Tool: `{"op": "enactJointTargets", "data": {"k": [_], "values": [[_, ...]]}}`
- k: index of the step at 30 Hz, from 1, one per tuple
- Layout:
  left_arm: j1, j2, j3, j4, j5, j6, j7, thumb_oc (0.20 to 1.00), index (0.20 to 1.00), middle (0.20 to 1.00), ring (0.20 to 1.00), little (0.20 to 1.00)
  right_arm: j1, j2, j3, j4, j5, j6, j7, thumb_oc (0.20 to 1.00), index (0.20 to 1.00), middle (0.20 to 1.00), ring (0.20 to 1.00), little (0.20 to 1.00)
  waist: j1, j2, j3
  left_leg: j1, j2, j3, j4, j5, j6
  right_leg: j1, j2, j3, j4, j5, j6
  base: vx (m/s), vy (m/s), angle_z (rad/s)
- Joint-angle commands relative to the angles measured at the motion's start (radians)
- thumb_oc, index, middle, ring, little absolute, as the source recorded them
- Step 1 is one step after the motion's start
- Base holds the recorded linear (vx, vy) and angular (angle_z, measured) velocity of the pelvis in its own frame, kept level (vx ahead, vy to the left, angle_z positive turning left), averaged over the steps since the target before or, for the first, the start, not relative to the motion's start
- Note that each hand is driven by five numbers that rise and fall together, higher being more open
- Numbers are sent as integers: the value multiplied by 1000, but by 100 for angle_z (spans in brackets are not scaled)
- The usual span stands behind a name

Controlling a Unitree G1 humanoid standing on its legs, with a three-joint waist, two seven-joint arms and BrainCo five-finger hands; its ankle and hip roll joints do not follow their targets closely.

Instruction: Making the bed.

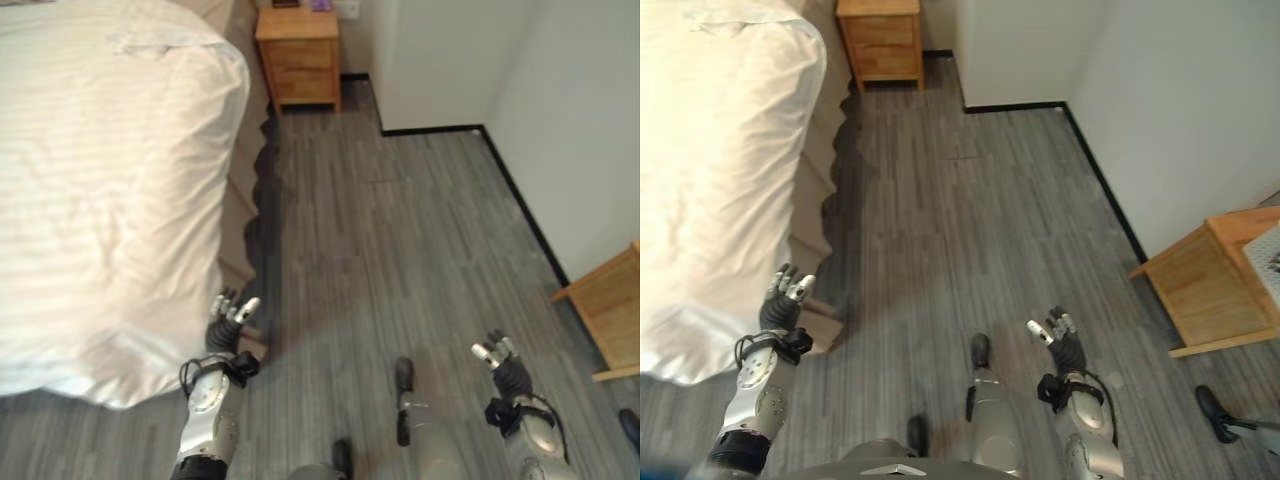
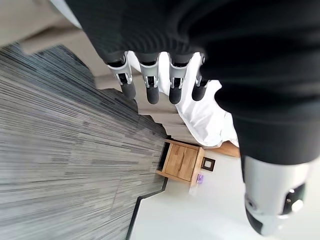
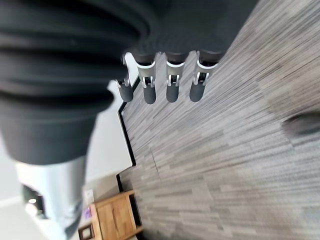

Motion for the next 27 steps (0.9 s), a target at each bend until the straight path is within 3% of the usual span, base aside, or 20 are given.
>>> {"op": "enactJointTargets", "data": {"k": [1, 2, 3, 4, 5, 6, 8, 9, 14, 16, 18, 19, 20, 21, 22, 23, 24, 25, 26, 27], "values": [[0, 55, -3, -48, -37, -80, -15, 1000, 1000, 1000, 1000, 1000, -83, -43, 8, -11, 8, -59, 32, 1000, 1000, 1000, 1000, 1000, -29, 36, -42, 301, 128, -48, -16, 339, -128, 87, 53, -24, 33, 149, 11, 427, -212, 54], [7, 51, -9, -40, -47, -72, -20, 1000, 1000, 1000, 1000, 1000, -82, -50, 8, -18, 15, -49, 34, 1000, 1000, 1000, 1000, 1000, -20, 30, -43, 243, 129, -32, 97, 409, -139, 123, 53, -35, 31, 133, -5, 571, -376, 35], [5, 40, -2, -39, -61, -71, -1, 1000, 1000, 1000, 1000, 1000, -93, -58, 8, -17, 45, -60, 35, 1000, 1000, 1000, 1000, 1000, -15, 4, -42, 154, 140, -26, 330, 499, -147, 176, 55, -45, 25, 113, -46, 558, -472, 37], [3, 38, -1, -41, -88, -65, -15, 1000, 1000, 1000, 1000, 1000, -95, -58, 6, -24, 67, -59, 34, 1000, 1000, 1000, 1000, 1000, 2, -22, -30, 60, 155, 22, 453, 508, -137, 236, 63, -44, 1, 93, -73, 784, -637, 14], [16, 38, -7, -54, -91, -56, -29, 1000, 1000, 1000, 1000, 1000, -90, -79, -5, -29, 69, -60, 28, 1000, 1000, 1000, 1000, 1000, 51, -62, -1, -85, 134, 38, 662, 441, -90, 337, 70, -13, -38, 44, -110, 755, -502, 6], [22, 28, -12, -58, -102, -53, -34, 1000, 1000, 1000, 1000, 1000, -100, -90, -15, -22, 64, -54, 14, 1000, 1000, 1000, 1000, 1000, 80, -70, 8, -166, 97, 37, 678, 392, -82, 394, 72, 6, -63, 28, -111, 798, -358, -15], [31, 17, -13, -45, -125, -50, -33, 1000, 1000, 1000, 1000, 1000, -129, -98, -16, -16, 74, -53, 1, 1000, 1000, 1000, 1000, 1000, 121, -79, 8, -283, 70, 43, 627, 356, -71, 473, 70, 22, -103, 9, -100, 613, -90, -19], [41, 13, -3, -41, -134, -54, -33, 1000, 1000, 1000, 1000, 1000, -138, -95, -18, -19, 83, -59, 3, 1000, 1000, 1000, 1000, 1000, 141, -73, 1, -313, 68, 45, 519, 352, -70, 503, 79, 32, -119, -6, -95, 681, -5, -8], [87, 24, 21, -23, -114, -63, -41, 1000, 1000, 1000, 1000, 1000, -185, -110, 5, -13, 37, -75, 15, 1000, 1000, 1000, 1000, 1000, 243, -43, -64, -306, 55, 59, -226, 466, -95, 688, 90, 54, -130, -133, -46, 860, 100, -51], [87, 30, 44, -14, -111, -70, -25, 1000, 1000, 1000, 1000, 1000, -201, -102, 16, -11, 13, -64, 24, 1000, 1000, 1000, 1000, 1000, 253, -48, -89, -309, 61, 108, -230, 501, -107, 745, 76, 65, -130, -116, -34, 823, 121, -37], [107, 36, 66, -17, -114, -64, -29, 1000, 1000, 1000, 1000, 1000, -202, -94, 20, -26, 11, -53, 33, 1000, 1000, 1000, 1000, 1000, 257, -62, -105, -274, 51, 142, -196, 492, -84, 768, 50, 71, -103, -115, -15, 659, 168, -27], [110, 33, 60, -14, -94, -63, -30, 1000, 1000, 1000, 1000, 1000, -176, -65, 31, -49, 2, -56, 44, 1000, 1000, 1000, 1000, 1000, 265, -88, -123, -260, 10, 157, -155, 466, -32, 708, -11, 51, 99, 25, 49, 614, 272, -2], [120, 32, 57, -14, -76, -55, -29, 1000, 1000, 1000, 1000, 1000, -169, -52, 35, -48, -2, -58, 48, 1000, 1000, 1000, 1000, 1000, 270, -94, -126, -250, -10, 147, -115, 429, -7, 652, -36, 57, 304, 208, 77, 1099, 497, -24], [98, 44, 57, -19, -82, -50, -7, 1000, 1000, 1000, 1000, 1000, -178, -26, 59, -52, 29, -59, 41, 1000, 1000, 1000, 1000, 1000, 243, -56, -83, -155, -7, 138, -75, 347, 34, 515, -68, 64, 601, 355, 64, 700, 340, -22], [97, 43, 58, -19, -82, -50, -7, 1000, 1000, 1000, 1000, 1000, -179, -27, 59, -52, 29, -59, 41, 1000, 1000, 1000, 1000, 1000, 247, -53, -85, -159, -3, 141, -74, 347, 33, 509, -65, 68, 604, 356, 64, 862, 437, -25], [78, 50, 67, -18, -95, -59, -3, 1000, 1000, 1000, 1000, 1000, -197, -4, 102, -38, 61, -64, 67, 1000, 1000, 1000, 1000, 1000, 207, -16, -42, -46, -1, 112, -84, 285, 65, 331, -77, 42, 767, 300, 43, 377, 211, 27], [77, 50, 68, -17, -95, -59, -3, 1000, 1000, 1000, 1000, 1000, -198, -4, 102, -37, 61, -64, 67, 1000, 1000, 1000, 1000, 1000, 207, -16, -43, -49, -1, 113, -84, 286, 65, 327, -77, 44, 770, 300, 43, 847, 254, 25], [60, 53, 60, -19, -106, -58, -17, 1000, 1000, 1000, 1000, 1000, -207, -31, 120, -55, 0, -43, 89, 1000, 1000, 1000, 1000, 1000, 169, 2, -25, 49, -2, 58, -110, 269, 67, 179, -46, 40, 733, 172, 13, 459, 41, 32], [59, 53, 60, -18, -106, -58, -17, 1000, 1000, 1000, 1000, 1000, -208, -32, 120, -55, 0, -43, 89, 1000, 1000, 1000, 1000, 1000, 167, 4, -26, 48, 0, 56, -112, 271, 66, 180, -45, 36, 730, 174, 12, 942, -35, 27], [56, 49, 50, -25, -130, -61, -37, 1000, 1000, 1000, 1000, 1000, -194, -34, 110, -65, 34, -42, 99, 1000, 1000, 1000, 1000, 1000, 130, 2, -14, 127, -6, 3, -107, 244, 54, 118, -40, 46, 586, 160, 13, 701, -131, 55]]}}
